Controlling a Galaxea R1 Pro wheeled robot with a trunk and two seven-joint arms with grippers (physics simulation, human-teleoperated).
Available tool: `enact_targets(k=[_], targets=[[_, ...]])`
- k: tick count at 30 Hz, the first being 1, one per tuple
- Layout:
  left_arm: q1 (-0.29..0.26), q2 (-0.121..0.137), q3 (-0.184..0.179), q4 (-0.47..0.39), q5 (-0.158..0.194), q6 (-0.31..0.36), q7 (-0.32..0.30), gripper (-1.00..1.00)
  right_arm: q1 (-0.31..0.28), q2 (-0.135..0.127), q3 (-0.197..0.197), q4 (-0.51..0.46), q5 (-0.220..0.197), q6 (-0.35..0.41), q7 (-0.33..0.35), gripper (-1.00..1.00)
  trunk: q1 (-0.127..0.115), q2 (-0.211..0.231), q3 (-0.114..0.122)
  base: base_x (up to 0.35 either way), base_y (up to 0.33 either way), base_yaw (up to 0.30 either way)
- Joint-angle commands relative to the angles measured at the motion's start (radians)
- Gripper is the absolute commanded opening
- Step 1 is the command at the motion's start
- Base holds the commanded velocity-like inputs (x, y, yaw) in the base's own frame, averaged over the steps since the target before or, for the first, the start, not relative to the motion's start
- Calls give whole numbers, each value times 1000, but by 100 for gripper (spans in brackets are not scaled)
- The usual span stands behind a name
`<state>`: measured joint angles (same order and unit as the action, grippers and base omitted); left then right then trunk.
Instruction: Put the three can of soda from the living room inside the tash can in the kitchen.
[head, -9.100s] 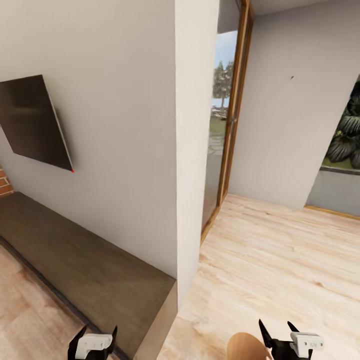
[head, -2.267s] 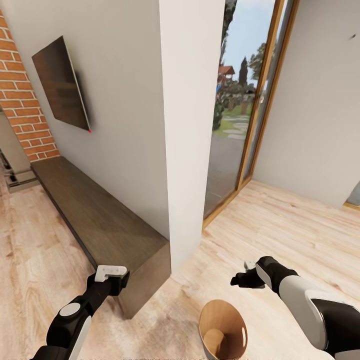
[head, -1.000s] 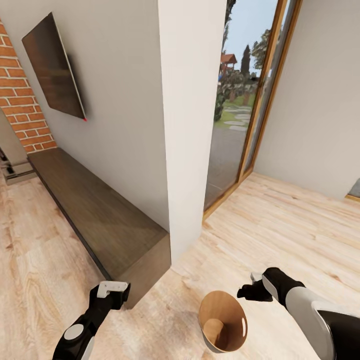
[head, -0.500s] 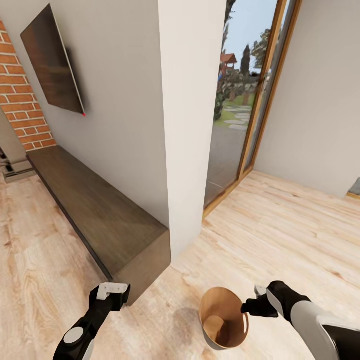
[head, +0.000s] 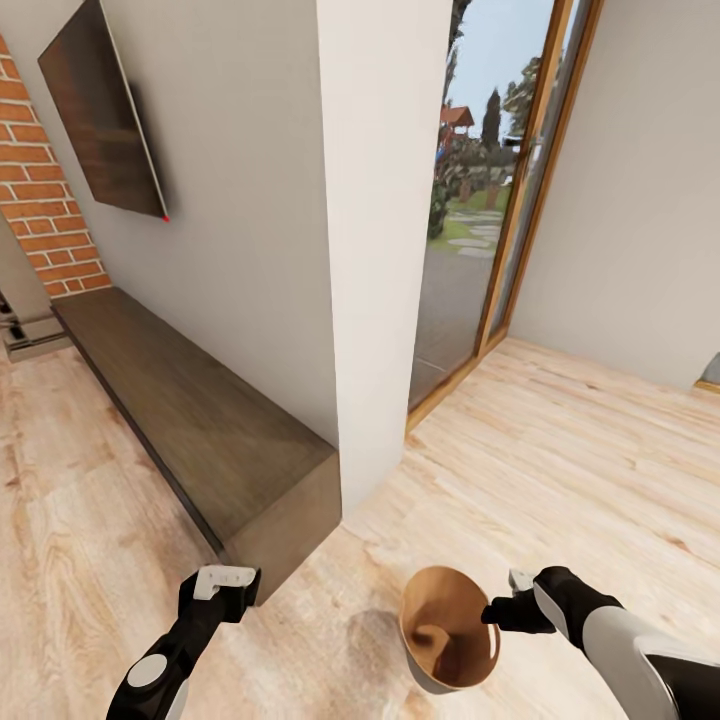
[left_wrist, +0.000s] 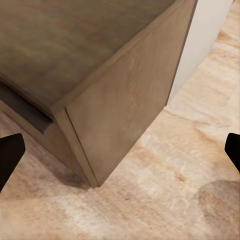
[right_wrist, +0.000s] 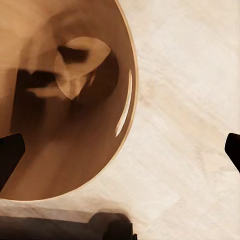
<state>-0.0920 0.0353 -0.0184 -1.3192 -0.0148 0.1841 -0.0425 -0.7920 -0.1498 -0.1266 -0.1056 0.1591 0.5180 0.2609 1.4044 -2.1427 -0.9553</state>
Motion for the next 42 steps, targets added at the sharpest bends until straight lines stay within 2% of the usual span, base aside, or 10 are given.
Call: enact_targets(k=[1, 6, 16, 25, 39, 42], targets=[[0, 0, 0, 0, 0, 0, 0, 100, 0, 0, 1, 0, 0, -1, 0, 100, 4, -7, -3, 0, 0, 0], [0, 0, 0, 0, 0, 0, 0, 100, 2, 1, 3, 0, 2, -8, 0, 100, 23, -42, -19, 0, 0, 0], [0, 0, 0, 0, 1, 1, -4, 100, 2, 1, 5, 0, 2, -14, 0, 100, 23, -42, -19, 5, 0, 0], [0, 1, -1, 0, 1, 1, -6, 100, 2, 0, 5, 0, 2, -15, 0, 100, 23, -42, -19, 209, 0, 0], [0, 1, -2, 0, 1, 1, -4, 100, 2, 1, 5, -2, 2, -15, 0, 100, 23, -42, -19, 33, 0, 0], [0, 0, -2, 0, 1, 0, -3, 100, 2, 1, 5, -2, 2, -15, 0, 100, 35, -63, -28, 3, 0, 0]])
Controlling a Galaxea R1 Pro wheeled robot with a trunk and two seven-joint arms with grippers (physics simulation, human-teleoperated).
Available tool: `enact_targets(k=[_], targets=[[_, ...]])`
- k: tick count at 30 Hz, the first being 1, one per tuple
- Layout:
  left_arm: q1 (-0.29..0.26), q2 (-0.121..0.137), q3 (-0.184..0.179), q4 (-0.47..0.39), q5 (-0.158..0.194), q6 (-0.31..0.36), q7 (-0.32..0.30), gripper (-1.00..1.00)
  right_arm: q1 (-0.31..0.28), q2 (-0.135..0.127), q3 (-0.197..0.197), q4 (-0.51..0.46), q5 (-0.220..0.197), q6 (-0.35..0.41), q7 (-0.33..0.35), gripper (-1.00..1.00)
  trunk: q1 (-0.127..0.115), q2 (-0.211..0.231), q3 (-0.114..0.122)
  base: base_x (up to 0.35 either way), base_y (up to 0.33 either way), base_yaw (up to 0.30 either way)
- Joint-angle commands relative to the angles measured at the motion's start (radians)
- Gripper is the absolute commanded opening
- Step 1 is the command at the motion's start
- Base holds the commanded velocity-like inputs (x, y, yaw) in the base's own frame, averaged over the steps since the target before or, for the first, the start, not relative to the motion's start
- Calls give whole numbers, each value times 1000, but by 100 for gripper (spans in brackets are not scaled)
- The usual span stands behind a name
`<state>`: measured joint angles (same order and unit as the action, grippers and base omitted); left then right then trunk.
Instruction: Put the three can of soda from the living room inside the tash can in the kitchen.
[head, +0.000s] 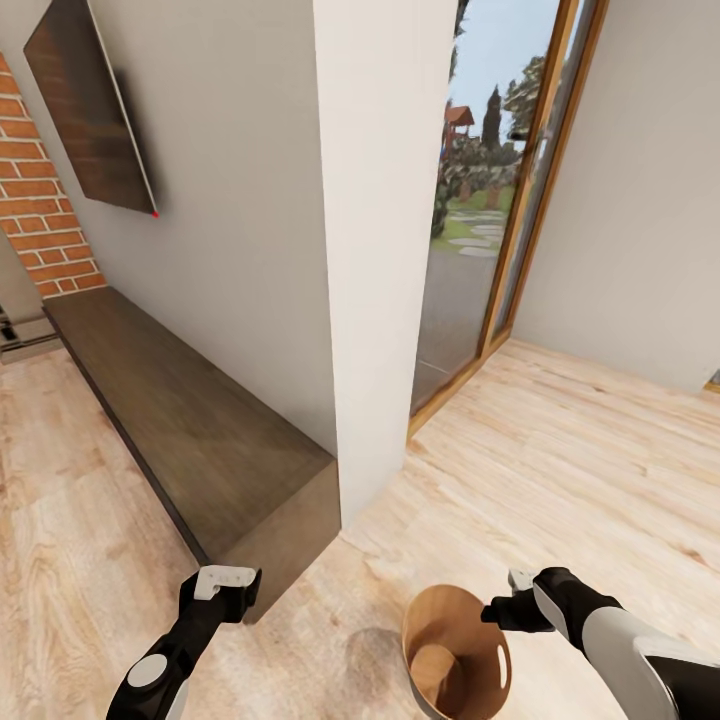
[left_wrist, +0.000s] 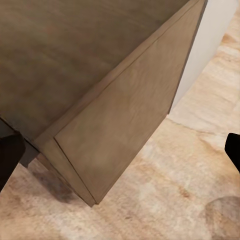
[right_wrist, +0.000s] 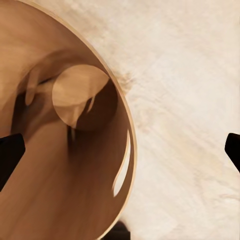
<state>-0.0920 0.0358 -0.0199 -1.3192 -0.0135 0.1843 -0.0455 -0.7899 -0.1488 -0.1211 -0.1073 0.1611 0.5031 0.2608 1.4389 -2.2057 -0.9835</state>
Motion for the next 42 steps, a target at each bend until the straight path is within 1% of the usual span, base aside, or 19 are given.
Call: enact_targets(k=[1, 9, 18, 20, 21, 23, 25, 26, 32, 35, 42], targets=[[0, 0, 0, 0, 0, 0, 1, 100, 0, 0, 0, 0, 0, 0, 0, 100, 4, -7, -3, 2, 0, 0], [0, 1, 0, 0, 1, 0, 1, 100, 0, 0, 1, -2, 0, 1, 0, 100, 35, -63, -28, 0, 0, 0], [0, 0, 0, 0, 1, 0, 0, 100, -4, 1, 0, -23, 0, 22, -3, 100, 69, -126, -56, 0, 0, 0], [0, 0, 0, 0, 0, 0, 0, 100, -7, 1, 0, -31, 1, 40, -4, 100, 69, -126, -56, 0, 0, 0], [0, 0, 0, 0, 0, 0, -1, 100, -12, 0, 0, -39, 1, 71, -5, 100, 69, -126, -56, 0, 0, 0], [0, 0, -1, 0, 1, 0, -1, 100, -18, 1, 0, -52, 1, 104, -5, 100, 69, -126, -56, 0, 0, 0], [0, 0, -1, 0, 1, 0, -2, 100, -24, 1, 0, -74, 0, 131, -5, 100, 69, -126, -56, 0, 0, 0], [0, 0, -1, 0, 1, 0, -2, 100, -28, 3, 0, -99, 0, 150, -5, 100, 69, -126, -56, 0, 0, 0], [0, 0, -1, 0, 1, 0, -2, 100, -34, 13, 1, -157, -1, 176, -13, 100, 69, -126, -56, 0, 0, 0], [0, 0, -1, 0, 2, 1, -3, 100, -35, 16, 2, -165, -1, 179, -17, 100, 69, -126, -56, 0, 0, 0], [0, 0, -1, 0, 2, 0, -2, 100, -38, 16, 2, -173, -3, 182, -14, 100, 96, -175, -78, 0, 0, 0]])
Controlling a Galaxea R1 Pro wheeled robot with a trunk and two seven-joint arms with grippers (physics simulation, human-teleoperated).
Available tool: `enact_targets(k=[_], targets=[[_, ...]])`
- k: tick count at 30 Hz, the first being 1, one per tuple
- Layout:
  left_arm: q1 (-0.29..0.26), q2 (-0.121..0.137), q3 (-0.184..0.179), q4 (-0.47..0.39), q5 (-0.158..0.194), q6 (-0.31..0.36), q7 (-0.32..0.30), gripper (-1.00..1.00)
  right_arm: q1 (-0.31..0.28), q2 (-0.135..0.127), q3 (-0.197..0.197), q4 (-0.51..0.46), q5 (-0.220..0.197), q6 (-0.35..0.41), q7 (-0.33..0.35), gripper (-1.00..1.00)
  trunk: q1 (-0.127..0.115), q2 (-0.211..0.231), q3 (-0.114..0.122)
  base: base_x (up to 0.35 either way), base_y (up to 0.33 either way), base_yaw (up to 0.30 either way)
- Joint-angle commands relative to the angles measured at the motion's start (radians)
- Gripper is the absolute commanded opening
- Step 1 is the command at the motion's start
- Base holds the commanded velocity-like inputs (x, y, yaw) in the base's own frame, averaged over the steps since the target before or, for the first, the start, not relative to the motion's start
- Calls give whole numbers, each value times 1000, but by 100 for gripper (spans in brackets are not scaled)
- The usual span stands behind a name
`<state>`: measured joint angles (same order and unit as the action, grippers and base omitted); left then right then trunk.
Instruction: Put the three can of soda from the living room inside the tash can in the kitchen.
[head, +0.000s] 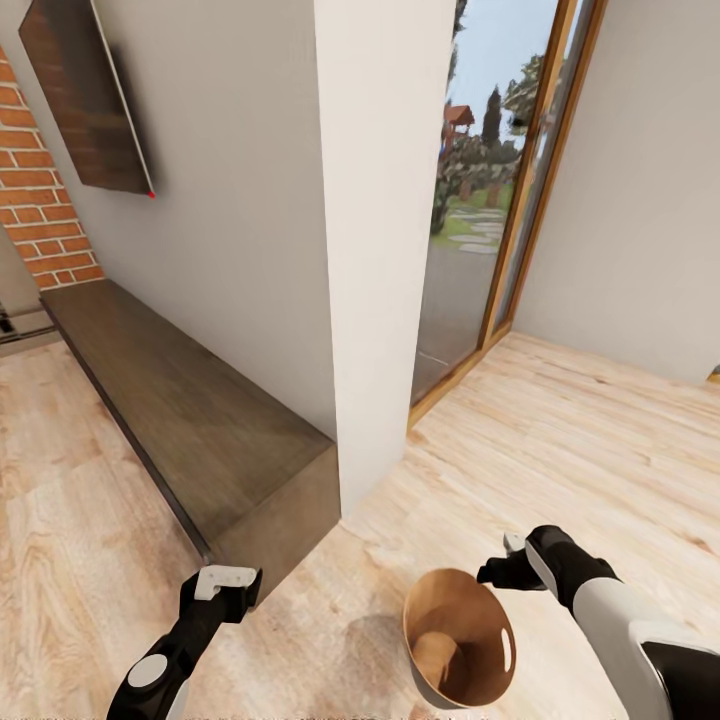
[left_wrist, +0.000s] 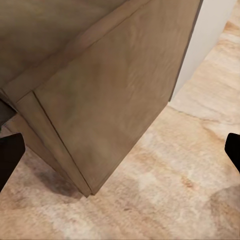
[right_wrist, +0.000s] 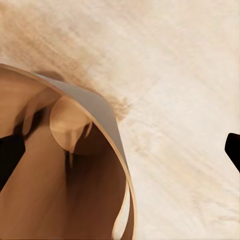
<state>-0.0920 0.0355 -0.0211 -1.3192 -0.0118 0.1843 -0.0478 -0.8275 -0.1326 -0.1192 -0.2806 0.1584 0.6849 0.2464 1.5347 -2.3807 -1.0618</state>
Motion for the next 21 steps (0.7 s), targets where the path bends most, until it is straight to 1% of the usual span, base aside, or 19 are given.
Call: enact_targets(k=[1, 16, 17, 19, 21], targets=[[0, 0, 0, 0, 0, 0, 0, 100, 0, 0, 0, 0, 0, 0, 0, 100, 4, -7, -3, 0, 0, 0], [4, 0, 0, -1, 2, 1, -1, 100, -1, 3, 0, 2, -6, 0, -4, 100, 61, -112, -50, 0, 0, 0], [6, 0, 0, -1, 2, 1, -1, 100, -1, 4, 0, 3, -7, 0, -5, 100, 65, -119, -53, 0, 0, 0], [8, 0, 0, -1, 2, 1, -1, 100, -1, 11, 0, 5, -7, 0, -6, 100, 66, -120, -61, 0, 0, 0], [10, 0, 0, -1, 3, 2, -1, 100, -1, 21, 1, 5, -5, 0, -7, 100, 66, -120, -61, 0, 0, 0]])
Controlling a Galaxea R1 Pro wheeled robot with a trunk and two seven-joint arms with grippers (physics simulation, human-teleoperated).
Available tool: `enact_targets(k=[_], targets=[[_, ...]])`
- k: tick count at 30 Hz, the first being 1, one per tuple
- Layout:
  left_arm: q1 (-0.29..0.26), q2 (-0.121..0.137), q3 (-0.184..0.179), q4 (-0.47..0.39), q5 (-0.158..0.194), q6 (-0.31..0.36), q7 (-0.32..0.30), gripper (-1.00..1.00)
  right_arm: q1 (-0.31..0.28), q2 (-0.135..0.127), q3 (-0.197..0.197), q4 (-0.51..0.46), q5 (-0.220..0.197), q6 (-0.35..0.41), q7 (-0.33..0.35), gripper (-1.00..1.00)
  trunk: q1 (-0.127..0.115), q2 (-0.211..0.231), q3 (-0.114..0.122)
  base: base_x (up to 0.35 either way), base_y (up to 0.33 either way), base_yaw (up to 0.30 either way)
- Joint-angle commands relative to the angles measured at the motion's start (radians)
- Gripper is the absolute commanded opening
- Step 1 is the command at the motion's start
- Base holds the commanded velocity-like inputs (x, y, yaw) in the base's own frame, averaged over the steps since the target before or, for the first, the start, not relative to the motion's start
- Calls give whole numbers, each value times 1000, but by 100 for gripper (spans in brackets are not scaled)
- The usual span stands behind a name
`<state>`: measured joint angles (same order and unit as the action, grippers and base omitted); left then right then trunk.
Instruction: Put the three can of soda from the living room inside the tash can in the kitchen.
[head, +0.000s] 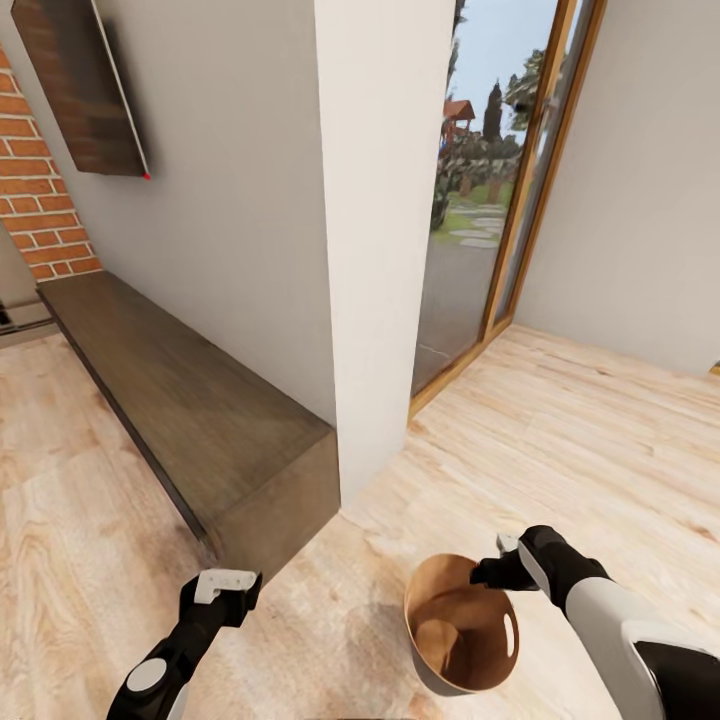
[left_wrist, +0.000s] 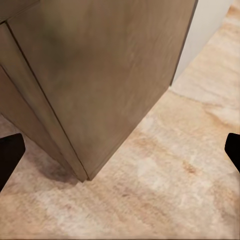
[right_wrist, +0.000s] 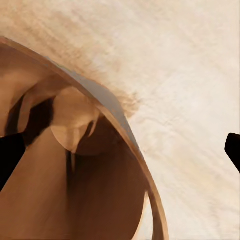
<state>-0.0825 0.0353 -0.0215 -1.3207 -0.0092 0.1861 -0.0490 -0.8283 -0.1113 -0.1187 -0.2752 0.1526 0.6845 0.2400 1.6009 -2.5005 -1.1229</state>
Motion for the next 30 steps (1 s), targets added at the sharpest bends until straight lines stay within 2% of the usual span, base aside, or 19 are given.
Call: enact_targets(k=[1, 2, 6, 19, 30], targets=[[1, 0, 0, 0, 0, 0, 0, 100, 0, 5, 0, 0, 2, 0, 0, 100, 0, 0, 0, 0, 0, 0], [1, 0, 0, 0, 0, 1, 0, 100, 1, 16, 1, 0, 4, 0, -1, 100, 0, 0, 0, 0, 0, 0], [2, 0, 0, 0, 1, 1, 0, 100, 1, 29, 2, 0, 6, -1, -2, 100, 0, 0, 0, 0, 0, 0], [3, 0, 1, 0, -2, 1, 0, 100, 1, 36, 0, -4, 4, 0, 0, 100, 0, 0, 0, -95, 0, 0], [3, 0, 0, 1, -4, 1, 1, 100, 2, 35, 0, -5, 3, 0, 6, 100, 0, 0, 0, -25, -12, 0]])
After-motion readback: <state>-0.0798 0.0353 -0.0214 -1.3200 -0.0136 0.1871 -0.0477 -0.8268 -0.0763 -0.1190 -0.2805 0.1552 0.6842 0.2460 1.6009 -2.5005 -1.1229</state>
